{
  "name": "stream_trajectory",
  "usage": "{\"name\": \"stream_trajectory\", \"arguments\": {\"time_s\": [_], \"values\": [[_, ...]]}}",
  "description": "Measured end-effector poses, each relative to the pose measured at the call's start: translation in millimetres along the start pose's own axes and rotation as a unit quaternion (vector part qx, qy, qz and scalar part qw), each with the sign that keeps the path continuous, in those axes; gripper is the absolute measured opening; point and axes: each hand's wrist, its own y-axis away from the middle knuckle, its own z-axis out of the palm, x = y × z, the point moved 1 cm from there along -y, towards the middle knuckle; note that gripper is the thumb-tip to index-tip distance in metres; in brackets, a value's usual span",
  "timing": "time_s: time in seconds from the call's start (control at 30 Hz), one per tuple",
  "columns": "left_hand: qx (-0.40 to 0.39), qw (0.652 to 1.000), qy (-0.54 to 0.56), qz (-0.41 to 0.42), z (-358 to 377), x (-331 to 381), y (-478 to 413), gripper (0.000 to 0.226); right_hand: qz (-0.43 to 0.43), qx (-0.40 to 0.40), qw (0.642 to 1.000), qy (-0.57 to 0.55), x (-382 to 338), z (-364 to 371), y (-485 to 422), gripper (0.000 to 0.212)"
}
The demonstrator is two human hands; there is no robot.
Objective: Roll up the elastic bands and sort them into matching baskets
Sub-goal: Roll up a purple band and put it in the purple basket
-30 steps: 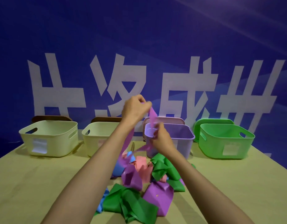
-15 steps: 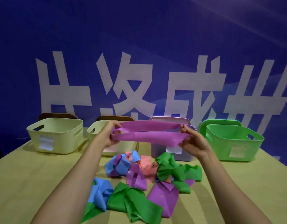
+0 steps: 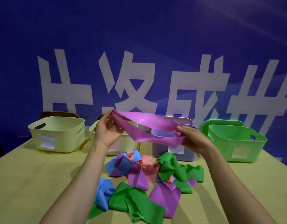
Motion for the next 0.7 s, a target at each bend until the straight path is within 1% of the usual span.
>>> {"name": "stream_trajectory", "arguments": {"time_s": [0.03, 0.07, 0.1, 0.13, 0.17, 0.2, 0.23, 0.27, 0.33, 0.37, 0.43, 0.47, 0.5, 0.53, 0.57, 0.63, 0.67, 0.7], "values": [[0.010, 1.000, -0.003, -0.011, -4, 1, -2, 0.018, 0.011, 0.004, 0.994, -0.107, -3, -2, 0, 0.012], [0.024, 0.999, -0.017, -0.031, -8, 2, -4, 0.017, 0.021, 0.002, 0.979, -0.203, -5, -4, -1, 0.012], [0.042, 0.997, -0.041, -0.056, -10, 1, -4, 0.012, 0.029, -0.008, 0.961, -0.275, -7, -6, -2, 0.012], [0.066, 0.992, -0.070, -0.082, -11, -1, -5, 0.005, 0.032, -0.028, 0.945, -0.325, -6, -8, -4, 0.016], [0.093, 0.986, -0.097, -0.101, -12, -3, -5, 0.004, 0.030, -0.048, 0.930, -0.363, -6, -9, -4, 0.031], [0.124, 0.978, -0.132, -0.105, -12, -6, -5, 0.012, 0.027, -0.066, 0.918, -0.389, -5, -10, -4, 0.047], [0.150, 0.970, -0.168, -0.098, -12, -7, -4, 0.019, 0.023, -0.080, 0.910, -0.406, -4, -10, -4, 0.055], [0.160, 0.963, -0.198, -0.089, -12, -9, -3, 0.022, 0.013, -0.089, 0.907, -0.412, -3, -9, -4, 0.055], [0.131, 0.965, -0.211, -0.088, -9, -12, -2, 0.023, -0.016, -0.063, 0.917, -0.394, -2, -5, -6, 0.040], [0.106, 0.973, -0.189, -0.085, -8, -13, -2, 0.021, -0.022, -0.045, 0.931, -0.362, -3, -1, -5, 0.034], [0.042, 0.991, -0.101, -0.074, -5, -10, -3, 0.016, -0.013, 0.010, 0.967, -0.256, -4, 2, -7, 0.034], [0.011, 0.996, -0.061, -0.070, -4, -8, -3, 0.015, -0.008, 0.033, 0.974, -0.225, -5, 3, -8, 0.030], [-0.007, 0.997, -0.046, -0.068, -3, -6, -3, 0.017, 0.000, 0.050, 0.974, -0.219, -5, 3, -9, 0.025], [-0.005, 0.996, -0.062, -0.067, -3, -5, -3, 0.017, 0.009, 0.053, 0.966, -0.252, -6, 3, -9, 0.019], [0.012, 0.992, -0.100, -0.072, -4, -5, -3, 0.017, 0.013, 0.035, 0.949, -0.314, -7, 2, -8, 0.024], [0.048, 0.974, -0.198, -0.097, -5, -9, -3, 0.022, -0.019, -0.025, 0.892, -0.451, -10, 0, -7, 0.055], [0.058, 0.964, -0.237, -0.109, -6, -12, -4, 0.025, -0.048, -0.054, 0.862, -0.502, -11, 0, -7, 0.061], [0.066, 0.955, -0.264, -0.116, -6, -15, -5, 0.026, -0.069, -0.066, 0.841, -0.533, -12, 3, -6, 0.059]]}}
